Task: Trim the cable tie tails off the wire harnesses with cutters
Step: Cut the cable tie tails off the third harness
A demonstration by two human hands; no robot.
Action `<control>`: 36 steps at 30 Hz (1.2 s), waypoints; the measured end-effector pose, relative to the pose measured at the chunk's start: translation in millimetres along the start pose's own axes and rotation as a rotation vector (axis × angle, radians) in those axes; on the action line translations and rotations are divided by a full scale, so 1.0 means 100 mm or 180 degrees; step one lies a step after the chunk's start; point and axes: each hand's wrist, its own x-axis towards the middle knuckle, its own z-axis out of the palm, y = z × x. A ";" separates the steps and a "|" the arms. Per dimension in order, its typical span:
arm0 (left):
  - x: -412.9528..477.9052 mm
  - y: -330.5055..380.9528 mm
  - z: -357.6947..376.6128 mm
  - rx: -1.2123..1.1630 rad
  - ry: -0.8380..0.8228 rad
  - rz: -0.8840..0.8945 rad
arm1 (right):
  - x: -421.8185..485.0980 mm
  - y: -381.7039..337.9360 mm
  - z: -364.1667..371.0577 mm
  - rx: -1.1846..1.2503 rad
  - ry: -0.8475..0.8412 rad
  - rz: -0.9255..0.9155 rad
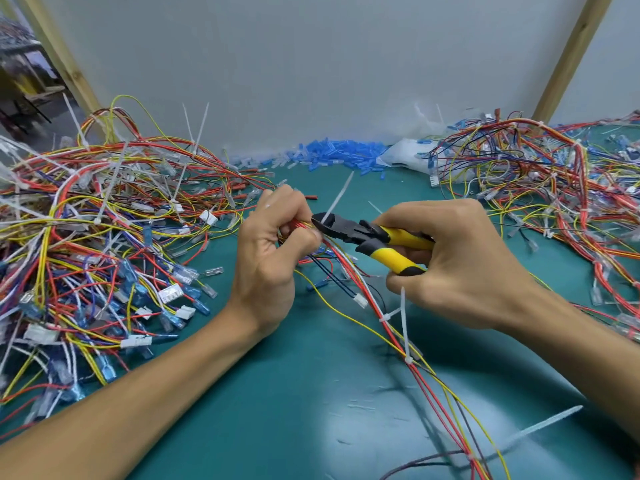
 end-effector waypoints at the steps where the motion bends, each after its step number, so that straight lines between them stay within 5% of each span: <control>1: 0.01 0.00 0.00 -0.0038 0.0028 -0.0036 | 0.00 -0.02 0.01 0.0040 0.0020 0.0051; 20: -0.03 -0.09 0.04 -0.0494 0.0094 -0.0162 | 0.01 0.15 -0.02 0.0494 -0.0096 0.0701; 36: -0.08 -0.05 0.05 0.0710 0.0272 0.0450 | 0.02 0.15 -0.05 -0.0423 -0.0189 0.0110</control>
